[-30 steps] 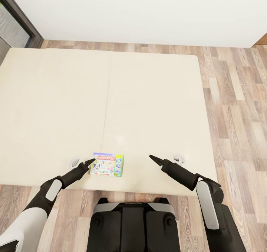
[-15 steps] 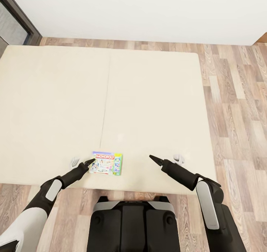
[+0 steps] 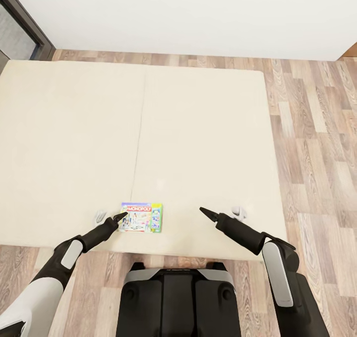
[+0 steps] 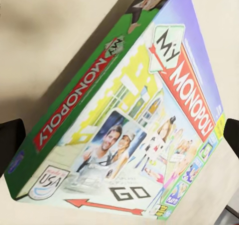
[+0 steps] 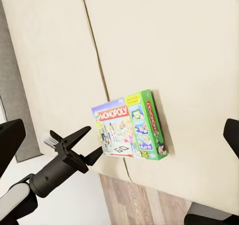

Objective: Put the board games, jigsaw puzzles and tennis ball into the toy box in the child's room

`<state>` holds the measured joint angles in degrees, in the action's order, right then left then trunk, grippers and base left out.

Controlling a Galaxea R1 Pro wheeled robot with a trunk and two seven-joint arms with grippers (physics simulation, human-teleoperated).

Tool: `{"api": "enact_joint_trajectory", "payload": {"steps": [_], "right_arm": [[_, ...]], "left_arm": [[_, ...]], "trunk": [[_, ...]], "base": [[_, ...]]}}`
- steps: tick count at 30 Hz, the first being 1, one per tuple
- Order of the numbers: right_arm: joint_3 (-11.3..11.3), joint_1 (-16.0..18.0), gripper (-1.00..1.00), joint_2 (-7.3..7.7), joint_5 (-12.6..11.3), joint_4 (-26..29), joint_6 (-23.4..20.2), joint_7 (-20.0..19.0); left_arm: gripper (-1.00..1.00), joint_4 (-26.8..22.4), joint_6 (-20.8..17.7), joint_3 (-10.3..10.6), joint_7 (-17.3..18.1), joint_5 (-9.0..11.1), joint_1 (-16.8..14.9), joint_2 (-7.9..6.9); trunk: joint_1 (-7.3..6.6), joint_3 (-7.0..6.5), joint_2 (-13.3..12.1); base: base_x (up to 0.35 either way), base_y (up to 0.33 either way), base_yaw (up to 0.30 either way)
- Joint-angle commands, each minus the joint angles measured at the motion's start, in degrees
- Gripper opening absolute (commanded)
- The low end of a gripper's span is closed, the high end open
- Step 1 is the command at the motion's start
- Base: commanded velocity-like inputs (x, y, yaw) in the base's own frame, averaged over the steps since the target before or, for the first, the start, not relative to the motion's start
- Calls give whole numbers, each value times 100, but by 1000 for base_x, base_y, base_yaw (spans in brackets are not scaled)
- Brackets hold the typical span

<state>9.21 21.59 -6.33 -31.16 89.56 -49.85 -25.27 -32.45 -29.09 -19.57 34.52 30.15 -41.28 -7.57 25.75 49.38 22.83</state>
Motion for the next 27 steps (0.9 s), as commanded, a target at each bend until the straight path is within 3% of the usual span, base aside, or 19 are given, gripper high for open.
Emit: {"api": "enact_joint_trajectory", "payload": {"steps": [1,6,14,27], "right_arm": [[14,4,100,-4,14,5,-39,-31],[0,4,100,-4,12,55,-63,-91],[-32,4,100,-9,14,86,-129,-874],[10,4,100,-9,10,88,-434,-1631]], "left_arm": [[100,2,-44,-16,12,26,-3,1],[100,2,-44,-20,15,26,-3,1],[100,2,-44,-19,12,26,-3,1],[100,2,-44,-17,11,26,-3,1]], "trunk": [[3,6,9],[3,18,9],[3,23,9],[3,23,9]], "base": [[0,-9,0],[0,-3,0],[0,0,0],[0,0,-3]]}}
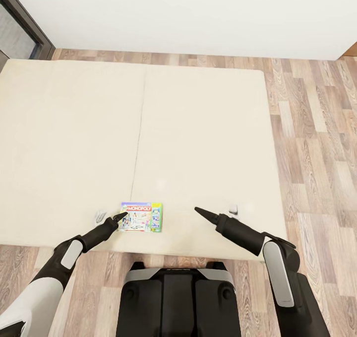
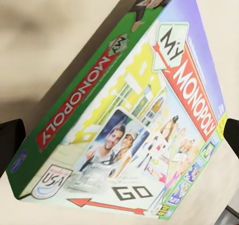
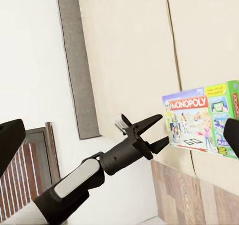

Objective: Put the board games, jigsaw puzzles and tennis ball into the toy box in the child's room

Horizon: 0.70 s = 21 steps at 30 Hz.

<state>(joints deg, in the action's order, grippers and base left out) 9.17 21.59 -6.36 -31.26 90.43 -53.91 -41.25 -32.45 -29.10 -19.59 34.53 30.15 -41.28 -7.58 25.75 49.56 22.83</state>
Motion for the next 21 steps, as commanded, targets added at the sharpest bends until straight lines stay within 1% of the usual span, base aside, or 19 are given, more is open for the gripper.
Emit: {"api": "enact_joint_trajectory", "payload": {"steps": [1,7,12,21], "right_arm": [[16,1,100,-4,18,1,-34,-83],[42,-5,100,2,15,8,-113,-582],[76,-6,100,3,15,8,-204,-717],[82,-6,100,3,15,3,-208,-728]], "left_arm": [[100,2,-43,-16,12,26,-3,1],[100,2,-43,-15,14,26,-3,-3],[100,2,-43,-16,11,26,-3,-4],[100,2,-43,-11,15,26,-3,0]], "trunk": [[3,5,8],[3,5,8],[3,5,8],[3,5,8]], "base": [[0,0,-6],[0,0,-2],[0,0,0],[0,0,0]]}}
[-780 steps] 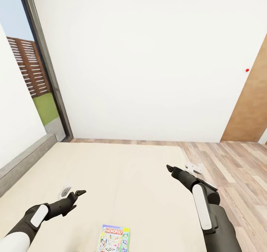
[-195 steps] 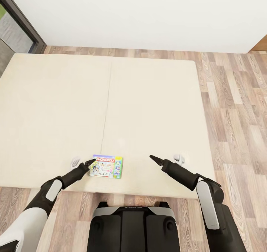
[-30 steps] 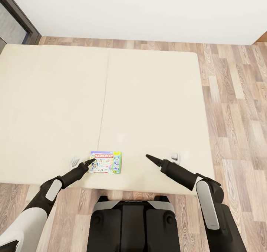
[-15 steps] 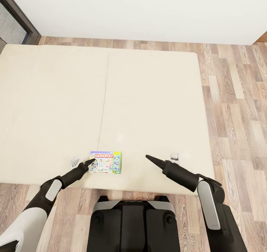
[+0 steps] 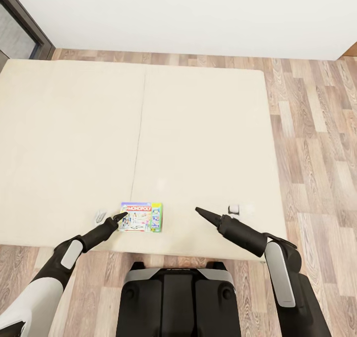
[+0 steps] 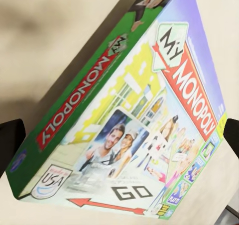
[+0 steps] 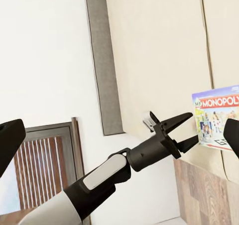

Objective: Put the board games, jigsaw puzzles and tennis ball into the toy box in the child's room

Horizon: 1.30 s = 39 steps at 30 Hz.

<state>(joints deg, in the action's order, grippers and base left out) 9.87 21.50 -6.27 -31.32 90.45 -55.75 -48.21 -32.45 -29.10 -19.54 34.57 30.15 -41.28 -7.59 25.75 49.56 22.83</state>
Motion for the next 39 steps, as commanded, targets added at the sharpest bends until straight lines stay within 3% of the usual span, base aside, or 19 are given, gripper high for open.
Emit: {"api": "enact_joint_trajectory", "payload": {"steps": [1,39], "right_arm": [[13,3,100,-6,21,0,-20,-31],[12,0,100,-6,21,-1,29,-22]], "left_arm": [[100,2,-44,-15,9,26,-3,2],[100,1,-44,-23,15,28,-3,-6]], "trunk": [[3,5,8],[3,-52,8]], "base": [[0,0,0],[-3,-20,-43]]}}
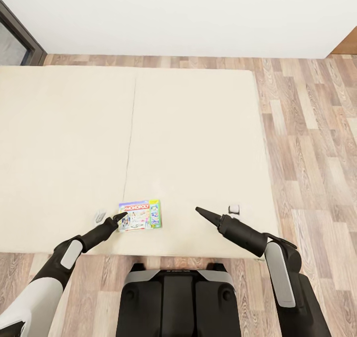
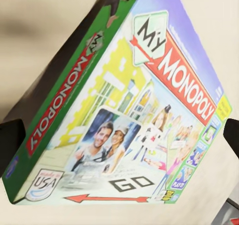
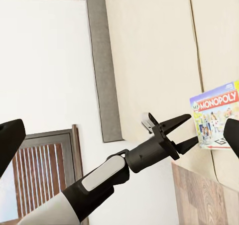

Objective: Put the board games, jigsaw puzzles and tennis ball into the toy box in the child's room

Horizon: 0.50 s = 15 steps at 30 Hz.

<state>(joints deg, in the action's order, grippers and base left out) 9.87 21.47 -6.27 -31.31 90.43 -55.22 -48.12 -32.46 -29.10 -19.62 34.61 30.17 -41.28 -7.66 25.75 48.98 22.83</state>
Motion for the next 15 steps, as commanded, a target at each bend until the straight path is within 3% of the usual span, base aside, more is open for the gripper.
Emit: {"api": "enact_joint_trajectory", "payload": {"steps": [1,15], "right_arm": [[13,2,100,-6,19,1,-24,-31],[14,3,100,-6,20,1,-25,-31]], "left_arm": [[100,2,-43,-16,10,28,-3,1],[100,3,-55,-36,1,32,-3,-33]], "trunk": [[3,5,8],[3,5,8]], "base": [[0,0,-5],[0,0,-1]]}}
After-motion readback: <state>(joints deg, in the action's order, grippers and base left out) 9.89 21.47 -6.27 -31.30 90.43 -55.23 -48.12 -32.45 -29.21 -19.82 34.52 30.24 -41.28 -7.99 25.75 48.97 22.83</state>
